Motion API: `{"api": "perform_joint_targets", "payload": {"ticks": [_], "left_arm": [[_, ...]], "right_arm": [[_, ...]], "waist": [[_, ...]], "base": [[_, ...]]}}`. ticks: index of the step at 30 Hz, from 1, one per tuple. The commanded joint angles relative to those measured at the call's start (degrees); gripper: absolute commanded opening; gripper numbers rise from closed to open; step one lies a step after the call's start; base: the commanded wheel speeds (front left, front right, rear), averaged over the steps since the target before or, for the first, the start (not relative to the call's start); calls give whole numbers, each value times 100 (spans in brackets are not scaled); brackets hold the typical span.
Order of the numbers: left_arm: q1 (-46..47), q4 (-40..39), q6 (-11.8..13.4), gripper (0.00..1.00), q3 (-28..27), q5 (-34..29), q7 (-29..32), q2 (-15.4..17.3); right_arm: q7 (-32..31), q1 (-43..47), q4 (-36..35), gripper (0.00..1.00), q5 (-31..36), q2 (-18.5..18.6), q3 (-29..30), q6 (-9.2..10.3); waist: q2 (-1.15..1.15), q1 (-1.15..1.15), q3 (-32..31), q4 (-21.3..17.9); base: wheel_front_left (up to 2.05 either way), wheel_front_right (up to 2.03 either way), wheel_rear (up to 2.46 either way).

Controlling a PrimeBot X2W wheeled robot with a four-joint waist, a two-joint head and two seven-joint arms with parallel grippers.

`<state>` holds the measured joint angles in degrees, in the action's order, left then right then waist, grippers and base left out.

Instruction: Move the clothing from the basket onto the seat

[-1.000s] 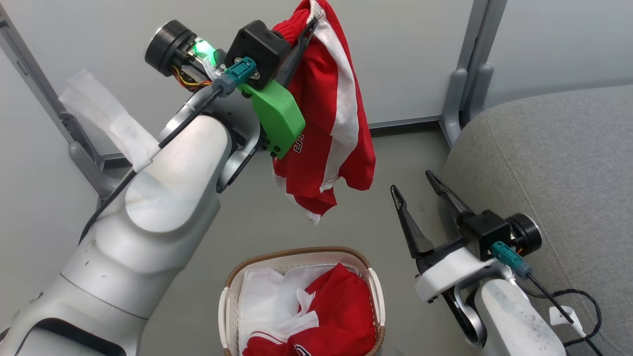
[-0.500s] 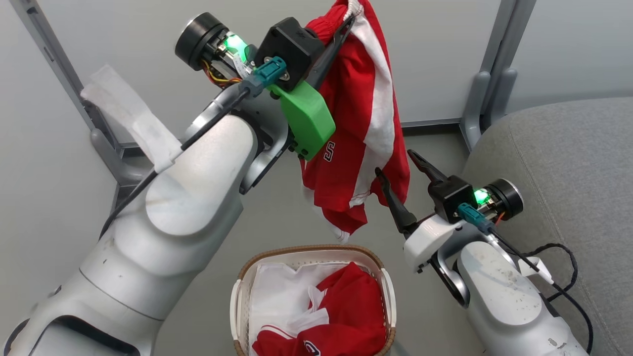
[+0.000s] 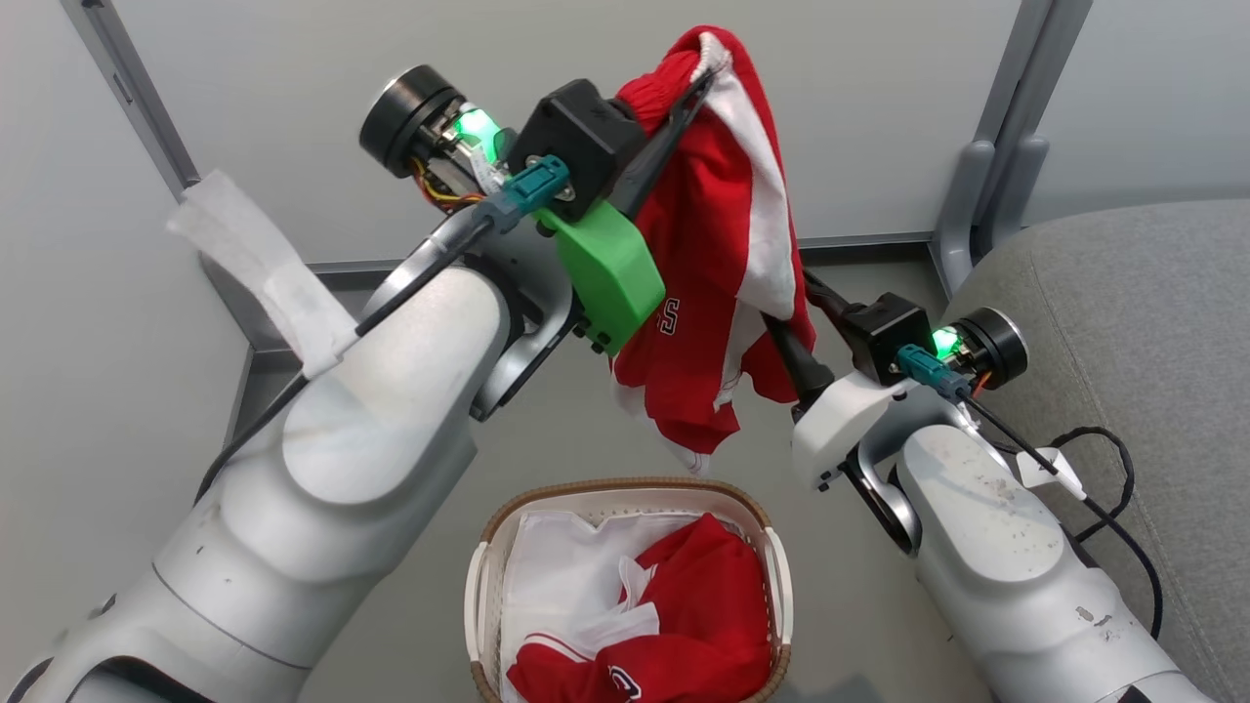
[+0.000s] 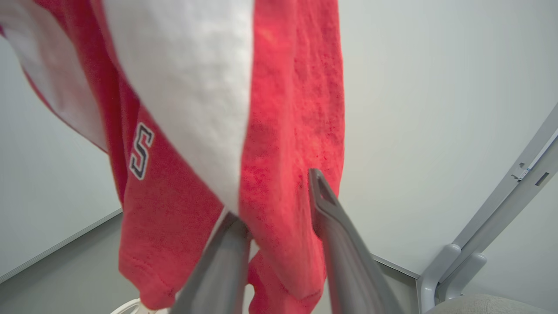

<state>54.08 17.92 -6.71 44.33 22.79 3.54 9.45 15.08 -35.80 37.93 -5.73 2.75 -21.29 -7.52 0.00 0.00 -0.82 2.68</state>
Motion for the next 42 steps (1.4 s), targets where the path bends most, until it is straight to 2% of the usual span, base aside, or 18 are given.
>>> {"api": "perform_joint_targets", "payload": {"ticks": [1, 8, 9, 10, 11, 12, 16, 25, 31, 42], "left_arm": [[-122, 6, 64, 0, -63, 51, 3, 76], [-586, 216, 254, 0, -258, 226, -232, 359], [-648, 239, 285, 20, -293, 250, -312, 373], [-736, 282, 319, 46, -320, 296, -394, 379], [-821, 325, 344, 92, -339, 327, -446, 385], [-896, 361, 370, 100, -359, 361, -507, 388], [-1259, 474, 489, 100, -488, 499, -891, 330], [-2314, 827, 579, 100, -470, 670, -1720, 158], [-2711, 1061, 441, 100, -370, 665, -1833, 86], [-3058, 1066, 376, 100, -295, 486, -1877, -24]], "right_arm": [[13, -65, 41, 0, -70, 25, -30, 6], [14, -144, 145, 0, -128, 25, -5, 6], [14, -153, 159, 0, -121, 26, 1, 6], [14, -162, 172, 0, -106, 24, 20, 6], [14, -167, 175, 0, -95, 25, 43, 6], [14, -175, 174, 0, -85, 26, 75, 6], [14, -214, 132, 0, -13, 24, 218, 6], [14, -301, 62, 0, 442, 140, 537, 6], [14, -184, -93, 0, 497, 444, 623, 6], [14, 58, -492, 0, 408, 863, 911, 6]], "waist": [[0, 0, 7, -28], [0, 0, 42, -183], [0, 0, 50, -203], [0, 0, 55, -222], [0, 0, 58, -238], [0, 0, 60, -252], [0, 0, 69, -320], [0, 0, 104, -587], [0, 0, 128, -891], [0, 0, 239, -1678]], "base": [[0, 0, 0], [0, 0, 0], [0, 0, 0], [0, 0, 0], [0, 0, 0], [0, 0, 0], [0, 0, 0], [0, 0, 0], [0, 0, 0], [0, 0, 0]]}}
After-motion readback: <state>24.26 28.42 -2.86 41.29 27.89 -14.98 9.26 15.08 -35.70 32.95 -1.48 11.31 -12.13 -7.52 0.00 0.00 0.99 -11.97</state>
